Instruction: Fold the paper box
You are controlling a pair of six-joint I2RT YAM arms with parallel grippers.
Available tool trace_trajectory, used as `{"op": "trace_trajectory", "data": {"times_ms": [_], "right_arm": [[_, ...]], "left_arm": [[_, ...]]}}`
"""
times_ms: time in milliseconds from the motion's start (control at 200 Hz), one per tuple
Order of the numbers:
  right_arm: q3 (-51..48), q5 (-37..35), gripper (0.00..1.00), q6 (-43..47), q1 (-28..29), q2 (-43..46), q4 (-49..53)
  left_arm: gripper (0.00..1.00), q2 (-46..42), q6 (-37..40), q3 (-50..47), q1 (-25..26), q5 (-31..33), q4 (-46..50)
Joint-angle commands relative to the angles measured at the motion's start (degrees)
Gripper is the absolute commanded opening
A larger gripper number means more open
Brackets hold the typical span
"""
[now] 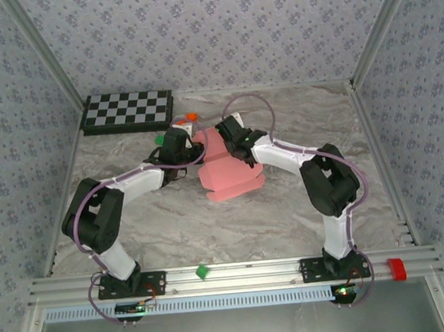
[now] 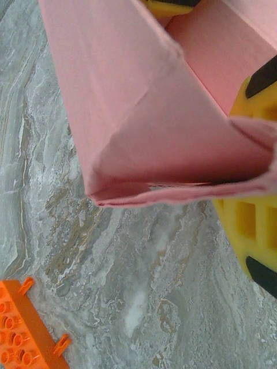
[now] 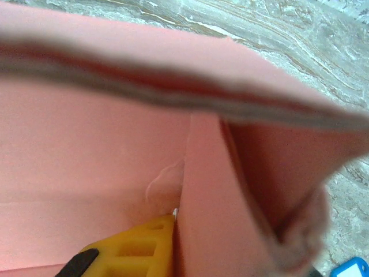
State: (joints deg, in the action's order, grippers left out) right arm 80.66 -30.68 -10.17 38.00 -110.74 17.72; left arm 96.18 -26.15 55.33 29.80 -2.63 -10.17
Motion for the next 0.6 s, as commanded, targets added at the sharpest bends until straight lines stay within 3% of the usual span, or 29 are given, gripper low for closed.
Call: {"op": "trace_trajectory", "data": {"times_ms": [0,300,595], "right_arm": [[1.1,-9.3,0.16,-1.7,-1.6,-1.9,5.9],[1.9,-7.9,0.12,-2.4,-1.5,-2.7,6.4],[1.5,0.8,0.14,-2.6,-1.6,-2.0,4.0]], "left_arm": [[0.03,-0.1,0.4,1.5,-0.3,-0.3,0.6],[0.03,-0.1,0.3,1.4,-0.3,-0.3,0.5],[0.03,0.1,-0.1,1.3,-0.3,-0.6,0.2]]}}
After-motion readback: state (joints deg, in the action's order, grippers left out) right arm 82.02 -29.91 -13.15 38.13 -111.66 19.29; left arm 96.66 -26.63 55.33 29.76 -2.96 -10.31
